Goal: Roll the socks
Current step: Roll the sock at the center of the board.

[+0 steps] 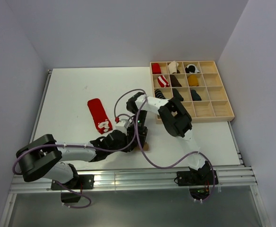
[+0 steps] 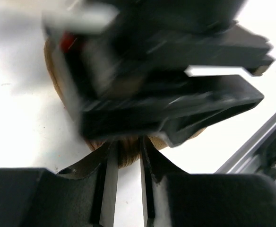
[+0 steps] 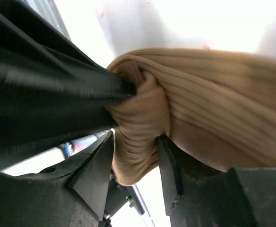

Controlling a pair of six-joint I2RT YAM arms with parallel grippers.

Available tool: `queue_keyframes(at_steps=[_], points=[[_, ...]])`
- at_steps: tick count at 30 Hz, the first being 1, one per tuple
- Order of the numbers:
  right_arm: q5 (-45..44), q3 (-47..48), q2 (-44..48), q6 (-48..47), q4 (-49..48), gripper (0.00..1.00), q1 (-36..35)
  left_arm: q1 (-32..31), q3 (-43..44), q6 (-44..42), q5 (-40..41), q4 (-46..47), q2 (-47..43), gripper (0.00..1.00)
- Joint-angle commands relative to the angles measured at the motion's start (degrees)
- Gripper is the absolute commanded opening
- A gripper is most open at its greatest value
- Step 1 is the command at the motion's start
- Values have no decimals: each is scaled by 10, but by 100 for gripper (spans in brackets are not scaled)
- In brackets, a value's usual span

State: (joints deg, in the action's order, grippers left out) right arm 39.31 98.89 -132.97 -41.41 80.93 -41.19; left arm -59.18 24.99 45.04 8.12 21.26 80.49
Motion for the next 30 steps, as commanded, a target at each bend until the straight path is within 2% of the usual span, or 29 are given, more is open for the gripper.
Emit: queue_keyframes(at_steps=[1, 8, 17, 26, 30], points=[[-22, -25, 37, 13, -143, 51, 25, 9, -38, 47, -17, -51, 29, 0], [7, -68, 118, 45, -205, 53, 70, 44, -75, 83, -67, -35, 25, 0], [30, -165, 263, 46, -306, 57, 107, 132, -79, 90, -162, -53, 33, 0], [14, -357, 447, -22, -449, 59, 111, 176, -22, 95, -217, -132, 68, 0], [-3, -440, 534, -52, -511, 63, 100, 189, 11, 90, -237, -168, 83, 0]])
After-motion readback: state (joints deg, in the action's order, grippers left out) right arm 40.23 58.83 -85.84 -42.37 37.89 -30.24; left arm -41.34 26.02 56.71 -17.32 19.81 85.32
